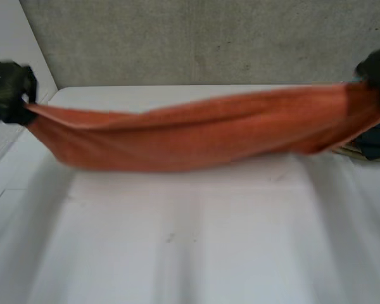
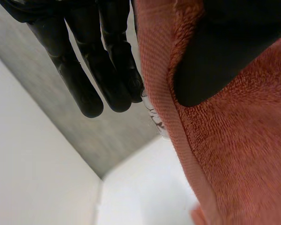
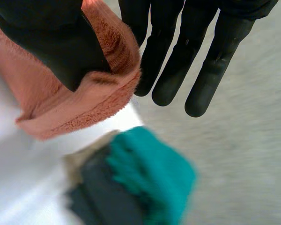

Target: Fold the laundry.

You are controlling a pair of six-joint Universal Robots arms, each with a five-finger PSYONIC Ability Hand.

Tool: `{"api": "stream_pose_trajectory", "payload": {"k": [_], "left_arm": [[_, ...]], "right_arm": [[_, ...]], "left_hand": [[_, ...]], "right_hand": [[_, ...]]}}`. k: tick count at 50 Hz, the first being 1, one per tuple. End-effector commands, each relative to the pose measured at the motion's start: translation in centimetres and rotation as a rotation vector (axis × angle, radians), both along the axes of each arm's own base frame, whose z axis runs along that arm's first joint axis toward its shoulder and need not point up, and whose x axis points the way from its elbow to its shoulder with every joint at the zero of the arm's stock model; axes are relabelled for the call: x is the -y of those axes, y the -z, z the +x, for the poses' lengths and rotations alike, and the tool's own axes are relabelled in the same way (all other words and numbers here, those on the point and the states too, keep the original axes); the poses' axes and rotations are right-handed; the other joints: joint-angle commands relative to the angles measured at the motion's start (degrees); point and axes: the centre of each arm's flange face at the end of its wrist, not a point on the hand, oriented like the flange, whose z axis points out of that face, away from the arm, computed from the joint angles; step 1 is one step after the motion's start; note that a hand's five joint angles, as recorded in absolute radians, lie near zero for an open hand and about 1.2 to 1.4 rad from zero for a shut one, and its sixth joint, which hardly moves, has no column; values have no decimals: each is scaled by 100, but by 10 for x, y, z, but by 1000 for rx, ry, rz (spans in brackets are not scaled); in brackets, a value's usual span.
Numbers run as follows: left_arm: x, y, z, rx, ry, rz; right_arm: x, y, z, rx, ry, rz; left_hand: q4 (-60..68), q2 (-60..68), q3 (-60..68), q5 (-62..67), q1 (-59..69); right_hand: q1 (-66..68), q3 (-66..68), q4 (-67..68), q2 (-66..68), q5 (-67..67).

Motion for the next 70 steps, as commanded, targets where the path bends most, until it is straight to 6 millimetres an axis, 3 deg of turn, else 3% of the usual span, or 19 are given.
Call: {"api": "stream_pose_trajectory", "payload": {"k": [1, 5, 11, 17, 20, 24, 28, 30, 32, 33, 37, 39, 42, 48, 49, 59, 62, 64, 70], "left_arm": [[-33, -48, 11, -5, -29, 12], [-45, -37, 14, 19, -37, 164], [-33, -7, 13, 147, -17, 256], [9, 36, 11, 203, -6, 332], [36, 61, -7, 177, 27, 344], [70, 75, -29, 165, 11, 284], [111, 60, -41, 135, -49, 95], [126, 44, -47, 102, -52, -26], [147, 12, -51, 35, -59, -248], [151, 1, -52, 7, -59, -325], [163, -49, -49, -129, -69, -702], [160, -62, -54, -197, -36, -822], [163, -61, -49, -224, -37, -790], [163, -20, -50, -246, -17, -579], [162, -4, -49, -249, -18, -521], [140, 74, -50, -200, -17, -271], [124, 102, -51, -168, 7, -154], [110, 122, -51, -135, 22, -53], [65, 136, -39, 26, 8, 185]], "right_arm": [[-56, -75, -21, -116, 36, -187], [-66, -72, -23, -156, 31, -127], [-53, -27, -17, -162, -43, 70], [-18, 37, -10, -172, -67, 284], [3, 65, -2, -188, -57, 342], [24, 77, 11, -198, -28, 283], [58, 58, 28, -148, 15, 24], [78, 31, 39, -86, 23, -196], [88, 8, 45, -29, 25, -367], [95, -16, 50, 30, 24, -541], [97, -59, 55, 152, -6, -883], [94, -65, 57, 164, -35, -949], [94, -52, 61, 168, -64, -911], [99, -15, 61, 184, -82, -777], [99, -10, 61, 186, -82, -758], [106, 109, 60, 145, -81, -366], [101, 142, 58, 117, -82, -234], [96, 152, 57, 107, -78, -178], [53, 180, 47, 32, -74, 124]], "left_hand": [[1115, 1126, 1142, 1411, 1342], [1115, 1126, 1142, 1411, 1342], [1115, 1126, 1142, 1411, 1342], [1115, 1126, 1142, 1411, 1342], [1115, 1126, 1142, 1411, 1342], [1115, 1126, 1142, 1411, 1342], [1115, 1126, 1142, 1411, 1342], [1115, 1126, 1142, 1411, 1342], [1115, 1126, 1142, 1411, 1342], [1115, 1126, 1142, 1411, 1342], [1115, 1126, 1142, 1411, 1342], [1115, 1126, 1142, 1411, 1342], [1115, 1126, 1142, 1411, 1342], [1115, 1126, 1142, 1411, 1342], [1115, 1126, 1142, 1411, 1342], [1115, 1126, 1142, 1411, 1342], [1115, 1126, 1142, 1411, 1342], [1115, 1126, 1142, 1411, 1342], [1115, 1126, 1142, 1411, 1342]], "right_hand": [[1410, 1185, 1133, 1224, 1330], [1410, 1185, 1133, 1224, 1330], [1410, 1185, 1133, 1224, 1330], [1410, 1185, 1133, 1224, 1330], [1410, 1185, 1133, 1224, 1330], [1410, 1185, 1133, 1224, 1330], [1410, 1185, 1133, 1224, 1330], [1410, 1185, 1133, 1224, 1330], [1410, 1185, 1133, 1224, 1330], [1410, 1185, 1133, 1224, 1330], [1410, 1185, 1133, 1224, 1330], [1410, 1185, 1133, 1224, 1330], [1410, 1185, 1133, 1224, 1330], [1410, 1185, 1133, 1224, 1330], [1410, 1185, 1133, 1224, 1330], [1410, 1185, 1133, 1224, 1330], [1410, 1185, 1133, 1224, 1330], [1410, 1185, 1133, 1224, 1330], [1410, 1185, 1133, 1224, 1330]]}}
